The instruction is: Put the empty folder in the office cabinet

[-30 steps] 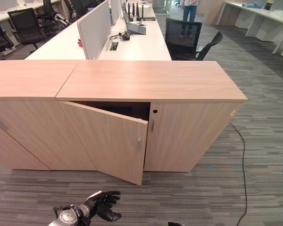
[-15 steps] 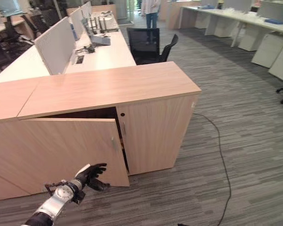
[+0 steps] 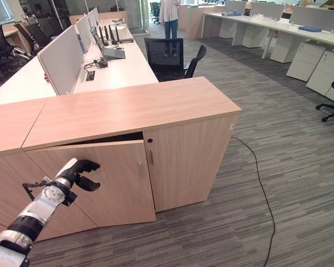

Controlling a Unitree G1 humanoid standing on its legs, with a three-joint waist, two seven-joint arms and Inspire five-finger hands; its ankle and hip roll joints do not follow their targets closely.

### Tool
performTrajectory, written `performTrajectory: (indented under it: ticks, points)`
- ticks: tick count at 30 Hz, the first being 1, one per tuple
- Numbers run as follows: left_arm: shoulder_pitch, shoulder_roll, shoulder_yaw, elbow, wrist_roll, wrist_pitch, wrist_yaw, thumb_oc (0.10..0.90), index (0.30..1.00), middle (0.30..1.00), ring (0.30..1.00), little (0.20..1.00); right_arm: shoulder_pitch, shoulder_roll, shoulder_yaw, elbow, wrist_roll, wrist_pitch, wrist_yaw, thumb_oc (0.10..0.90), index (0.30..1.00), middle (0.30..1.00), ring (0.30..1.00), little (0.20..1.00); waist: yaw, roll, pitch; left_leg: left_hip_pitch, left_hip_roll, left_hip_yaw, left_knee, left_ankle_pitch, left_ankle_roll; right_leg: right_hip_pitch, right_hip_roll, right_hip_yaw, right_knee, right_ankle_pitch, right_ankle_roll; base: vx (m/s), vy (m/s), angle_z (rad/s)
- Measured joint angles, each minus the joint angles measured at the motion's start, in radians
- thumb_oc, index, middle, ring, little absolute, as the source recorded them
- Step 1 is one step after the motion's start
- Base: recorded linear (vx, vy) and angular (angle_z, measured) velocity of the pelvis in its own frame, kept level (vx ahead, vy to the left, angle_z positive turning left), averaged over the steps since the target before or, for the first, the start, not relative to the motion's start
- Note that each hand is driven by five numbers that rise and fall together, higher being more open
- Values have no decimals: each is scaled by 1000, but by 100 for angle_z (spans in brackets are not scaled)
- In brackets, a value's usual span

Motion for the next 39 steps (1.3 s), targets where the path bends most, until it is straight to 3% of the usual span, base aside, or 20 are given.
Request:
performTrajectory:
  ticks: [8,11,12,14,15,16,18,20,22,27,30,33,39]
  points:
    - [-73,128,-11,93,-36,-32,56,800,900,900,900,900,48,15,11,-40,3,-25,-9,800,900,900,900,900,-29,-12,-36,-12,3,6,-4,-11,-12,-22,2,12,8,-7,9,-11,37,-5]
    - [14,64,131,59,-133,-55,104,800,900,900,900,900,66,26,6,-34,-1,-32,-19,800,900,900,900,900,-27,-19,-50,-26,2,6,-4,-11,-12,-40,-1,13,18,-9,10,1,11,1]
    - [48,51,134,44,-138,-66,110,800,900,900,900,900,66,28,4,-34,-1,-32,-22,800,900,900,900,900,-27,-21,-52,-25,1,6,-4,-11,-11,-38,-1,12,16,-9,10,32,31,-1]
    - [206,-85,202,-14,-171,-92,122,800,900,900,900,900,56,30,-12,-11,-4,-31,-29,800,900,900,900,900,-8,-16,-66,-26,-3,3,-4,-17,-9,-31,-4,11,8,-8,13,60,43,1]
    - [332,-211,248,-12,-215,-121,115,800,900,900,900,900,38,26,-25,14,-6,-21,-30,800,900,900,900,900,-2,-7,-72,-24,-8,2,-5,-24,-7,-21,-8,12,3,-10,18,48,41,3]
    - [388,-274,233,16,-252,-122,94,800,900,900,900,900,27,24,-25,38,-12,-13,-30,800,900,900,900,900,0,-3,-78,-14,-11,1,-4,-26,-4,-17,-11,9,1,-13,20,40,32,9]
    - [458,-335,129,131,-285,-84,30,800,900,900,900,900,2,25,-23,52,-33,-1,-30,800,900,900,900,900,7,-9,-76,-14,-12,-4,-4,-26,-3,-17,-11,1,1,-19,22,26,24,11]
    - [528,-397,94,227,-307,-51,-26,800,900,900,900,900,-18,24,-23,75,-52,1,-30,800,900,900,900,900,24,-20,-75,-30,-13,-23,-4,-22,2,-20,-12,-17,1,-20,20,17,24,21]
    - [577,-411,107,282,-392,-18,-95,800,900,900,900,900,-18,22,-26,85,-66,7,-30,800,900,900,900,900,35,-23,-69,-37,-14,-40,-1,-16,7,-19,-12,-37,1,-28,22,-12,19,36]
    - [609,-426,190,328,-444,-37,-114,800,900,900,900,900,-17,0,-33,87,-79,7,-30,800,900,900,900,900,67,-10,-65,-46,-17,-63,-4,-18,0,-19,-14,-54,1,-30,24,-24,4,14]
    - [616,-476,262,389,-444,-77,-106,800,900,900,900,900,-4,-13,-56,88,-77,7,-31,800,900,900,900,900,83,11,-62,-65,-24,-93,-4,-14,-2,-12,-17,-85,1,-31,26,-21,3,24]
    - [608,-490,311,468,-442,-97,-93,800,900,900,900,900,-4,-14,-61,104,-77,4,-33,800,900,900,900,900,108,6,-59,-82,-24,-124,-4,-6,-6,-9,-15,-119,1,-38,28,-25,10,39]
    - [601,-467,279,397,-362,-106,-70,800,900,900,900,900,-12,-44,-63,134,-77,6,-43,800,900,900,900,900,160,-1,-49,-113,-35,-175,-1,9,-1,-11,-18,-173,7,-44,32,-25,-2,27]
